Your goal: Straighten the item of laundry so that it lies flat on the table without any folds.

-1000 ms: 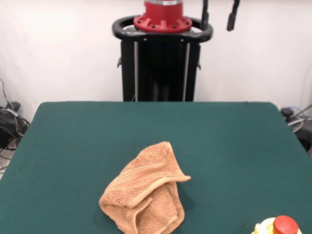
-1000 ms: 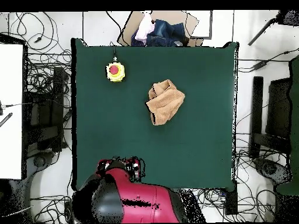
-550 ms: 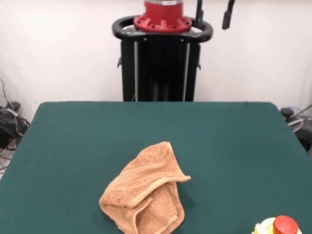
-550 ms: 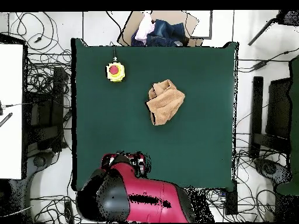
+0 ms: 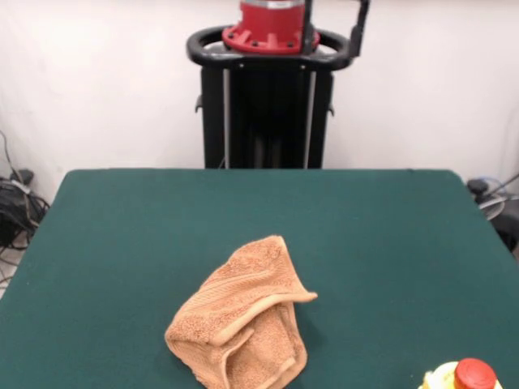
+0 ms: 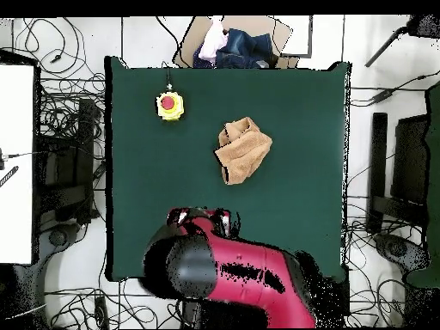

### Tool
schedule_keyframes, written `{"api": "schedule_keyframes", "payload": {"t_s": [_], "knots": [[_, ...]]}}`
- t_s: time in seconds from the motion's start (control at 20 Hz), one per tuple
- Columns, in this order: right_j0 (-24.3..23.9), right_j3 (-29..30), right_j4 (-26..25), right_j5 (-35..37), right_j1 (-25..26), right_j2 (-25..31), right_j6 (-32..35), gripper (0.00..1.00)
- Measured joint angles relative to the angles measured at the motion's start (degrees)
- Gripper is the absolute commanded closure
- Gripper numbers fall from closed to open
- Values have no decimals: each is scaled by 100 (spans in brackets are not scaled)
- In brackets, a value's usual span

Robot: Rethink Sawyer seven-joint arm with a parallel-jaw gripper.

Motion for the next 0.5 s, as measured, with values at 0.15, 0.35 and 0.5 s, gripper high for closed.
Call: {"api": "schedule_keyframes", "payload": {"t_s": [0.15,0.35,0.5], "knots": [[-141,-241,0,-1,255,31,0,0],[-256,-500,0,0,524,72,0,0],[-274,-690,-1,0,692,79,0,0]]}}
